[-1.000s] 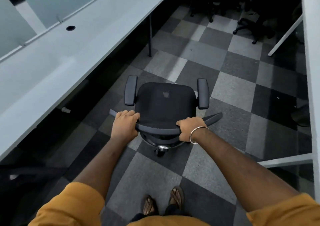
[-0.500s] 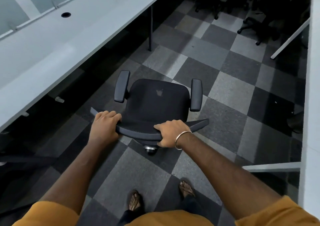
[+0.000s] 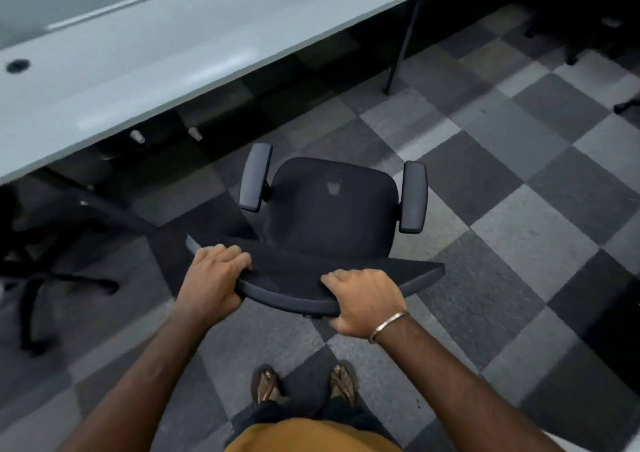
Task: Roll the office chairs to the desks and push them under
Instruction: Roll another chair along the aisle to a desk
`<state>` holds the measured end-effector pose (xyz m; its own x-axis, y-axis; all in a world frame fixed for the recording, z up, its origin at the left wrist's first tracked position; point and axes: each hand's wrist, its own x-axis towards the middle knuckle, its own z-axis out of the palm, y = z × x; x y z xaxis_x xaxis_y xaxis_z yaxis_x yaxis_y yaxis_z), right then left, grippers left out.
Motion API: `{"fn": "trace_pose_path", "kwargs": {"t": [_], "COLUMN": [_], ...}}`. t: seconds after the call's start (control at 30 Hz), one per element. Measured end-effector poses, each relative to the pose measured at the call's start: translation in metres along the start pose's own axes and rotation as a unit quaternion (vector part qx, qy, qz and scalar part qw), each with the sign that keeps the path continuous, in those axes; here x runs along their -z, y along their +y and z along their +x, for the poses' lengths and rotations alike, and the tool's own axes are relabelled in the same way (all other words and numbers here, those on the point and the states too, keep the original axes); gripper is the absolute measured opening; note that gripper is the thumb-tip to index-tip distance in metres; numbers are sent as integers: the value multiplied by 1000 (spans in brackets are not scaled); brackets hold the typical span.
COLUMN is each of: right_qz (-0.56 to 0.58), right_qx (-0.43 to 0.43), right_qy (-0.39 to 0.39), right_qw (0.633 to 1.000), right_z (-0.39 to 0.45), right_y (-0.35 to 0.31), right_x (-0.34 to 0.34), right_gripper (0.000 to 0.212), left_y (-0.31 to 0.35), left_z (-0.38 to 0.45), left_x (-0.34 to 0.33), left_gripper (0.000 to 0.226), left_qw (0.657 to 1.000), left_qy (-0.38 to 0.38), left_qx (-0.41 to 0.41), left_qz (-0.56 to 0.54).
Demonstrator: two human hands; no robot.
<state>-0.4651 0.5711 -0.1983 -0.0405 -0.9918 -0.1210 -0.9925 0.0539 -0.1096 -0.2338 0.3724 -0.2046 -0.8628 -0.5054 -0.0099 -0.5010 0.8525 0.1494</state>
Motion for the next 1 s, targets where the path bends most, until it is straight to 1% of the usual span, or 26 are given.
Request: {"fn": "trace_pose_path", "kwargs": {"t": [0.1,0.17,0.3,0.4,0.53,0.63,0.83,0.93,1.0], "right_qz": [5,12,12,6,-1,-11,-31,-38,-38], "right_qx": [38,62,103,122,145,150,153,161,165], "right_qy": [2,2,5,9,32,40,65,52,42], "right_qw": [999,998,995,992,989,988,986,985,985], "right_z": [-15,-22,-35,-42,-49,-44,-27,-17,-13], "right_y": [-2,-6,-23,-37,-53,-60,-72,-78,-82], "right_x": [-5,-9,-15,-20,-22,-17,-18,-16,-15], "right_gripper": [48,49,55,56,51,47,42,46,56], "left_y": [20,29,40,40,34,27,13,8,8], "left_z": [-35,-56,-92,-114,-139,-149,-164,-173,-182], "left_x": [-2,-3,-2,-2,-4,-4,-6,-8,-8], "left_gripper": [27,30,35,38,35,37,32,31,32], "left_qw": [999,996,993,991,992,992,990,988,987], "left_qy": [1,-2,-6,-6,-5,1,43,53,56], "left_qx": [45,76,110,117,110,115,125,135,142], "left_qz": [-22,-36,-52,-58,-56,-53,-44,-46,-47]}}
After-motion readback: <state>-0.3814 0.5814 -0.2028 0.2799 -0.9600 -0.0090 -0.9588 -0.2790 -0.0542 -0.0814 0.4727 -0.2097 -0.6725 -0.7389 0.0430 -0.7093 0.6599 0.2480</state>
